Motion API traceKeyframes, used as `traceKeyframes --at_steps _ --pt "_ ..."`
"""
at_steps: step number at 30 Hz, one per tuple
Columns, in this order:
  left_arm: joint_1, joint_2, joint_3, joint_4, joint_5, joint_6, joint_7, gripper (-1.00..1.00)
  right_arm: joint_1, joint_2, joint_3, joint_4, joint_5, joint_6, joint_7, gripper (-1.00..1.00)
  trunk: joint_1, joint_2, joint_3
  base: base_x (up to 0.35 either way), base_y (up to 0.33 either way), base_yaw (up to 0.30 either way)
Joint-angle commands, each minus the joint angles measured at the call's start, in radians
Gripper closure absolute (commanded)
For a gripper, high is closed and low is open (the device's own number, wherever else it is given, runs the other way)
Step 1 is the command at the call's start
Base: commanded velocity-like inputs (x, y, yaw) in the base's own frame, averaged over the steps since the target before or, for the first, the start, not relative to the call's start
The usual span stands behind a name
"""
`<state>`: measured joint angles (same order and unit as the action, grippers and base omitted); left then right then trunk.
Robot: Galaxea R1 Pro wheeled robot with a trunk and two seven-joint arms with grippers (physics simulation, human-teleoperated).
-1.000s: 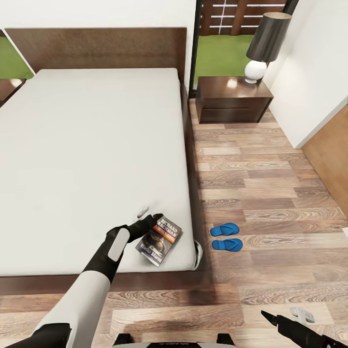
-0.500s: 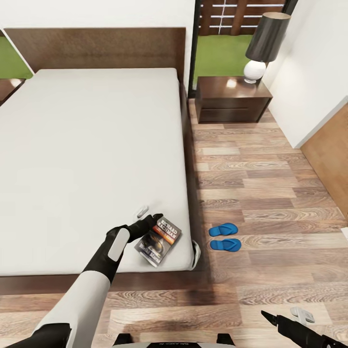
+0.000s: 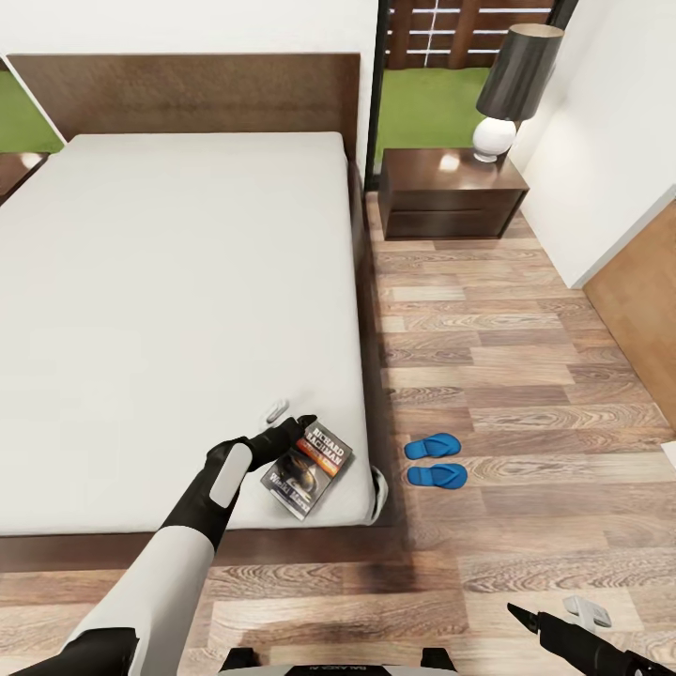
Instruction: In the bedroom, move the book from the bed onto either nightstand, and place the two sandals side by side next to the bed.
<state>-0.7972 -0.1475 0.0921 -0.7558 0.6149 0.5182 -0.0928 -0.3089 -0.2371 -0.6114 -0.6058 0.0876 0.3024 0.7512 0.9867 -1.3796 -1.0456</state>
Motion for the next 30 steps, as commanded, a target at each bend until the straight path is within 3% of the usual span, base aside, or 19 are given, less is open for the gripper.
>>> traceKeyframes --at_steps 1,30 --pt "0.0 -0.001 0.006 0.0 0.002 0.008 -0.003 -1.0 -0.001 0.001 -0.007 -0.001 0.009 0.006 0.008 -1.0 0.0 0.0 -0.001 -0.048 0.0 0.0" --pt "0.0 -0.001 0.007 0.0 0.002 0.008 -0.004 -1.0 -0.001 0.001 -0.007 -0.001 0.009 0.006 0.008 -1.0 0.0 0.0 -0.001 -0.059 0.0 0.0"
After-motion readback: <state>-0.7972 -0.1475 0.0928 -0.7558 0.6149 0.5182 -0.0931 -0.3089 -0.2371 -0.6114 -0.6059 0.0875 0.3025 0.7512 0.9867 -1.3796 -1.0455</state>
